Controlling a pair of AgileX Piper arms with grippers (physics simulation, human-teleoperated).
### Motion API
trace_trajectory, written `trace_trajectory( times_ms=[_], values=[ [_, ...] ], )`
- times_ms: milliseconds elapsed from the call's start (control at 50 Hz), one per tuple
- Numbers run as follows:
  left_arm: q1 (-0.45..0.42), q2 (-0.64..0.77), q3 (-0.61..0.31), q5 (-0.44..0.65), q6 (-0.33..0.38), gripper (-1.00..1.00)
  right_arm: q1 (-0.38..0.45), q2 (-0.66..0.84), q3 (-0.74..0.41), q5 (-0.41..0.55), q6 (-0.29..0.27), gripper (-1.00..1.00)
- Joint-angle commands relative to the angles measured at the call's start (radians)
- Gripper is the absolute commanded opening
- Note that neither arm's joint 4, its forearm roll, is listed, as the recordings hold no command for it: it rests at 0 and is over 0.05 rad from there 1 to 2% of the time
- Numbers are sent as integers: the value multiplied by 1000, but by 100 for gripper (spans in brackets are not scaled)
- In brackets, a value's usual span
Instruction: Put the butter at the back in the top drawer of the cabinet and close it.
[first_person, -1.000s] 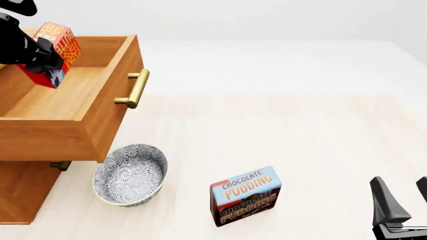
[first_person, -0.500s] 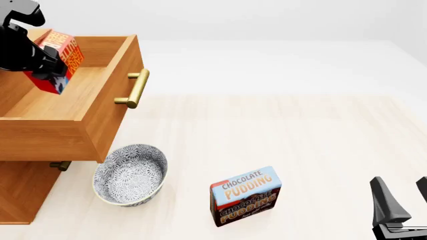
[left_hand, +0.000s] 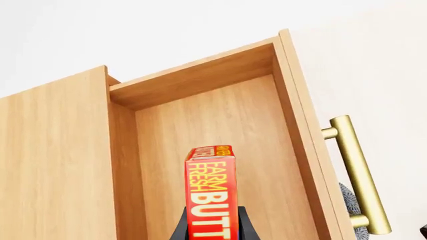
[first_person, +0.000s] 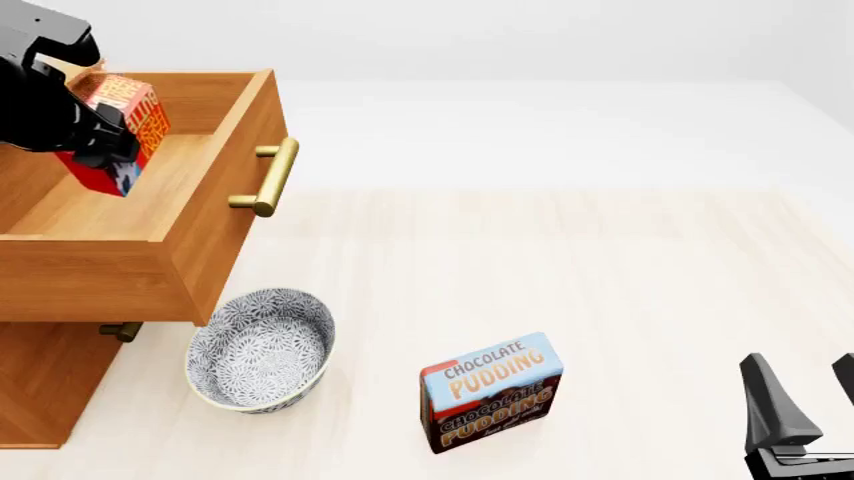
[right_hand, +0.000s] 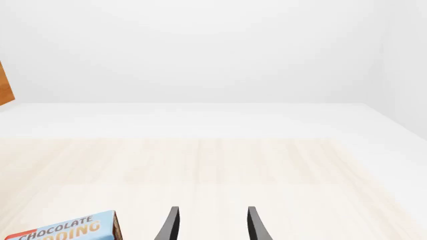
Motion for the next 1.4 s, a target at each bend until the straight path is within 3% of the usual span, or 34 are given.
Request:
trace_trajectory(
  times_ms=[20,1400],
  values=[
    [6,6,-3,-13,16,-100,0,0,0,0,0,100],
    [52,62,48,-67,18,-100,0,0,0,0,0,100]
  ],
)
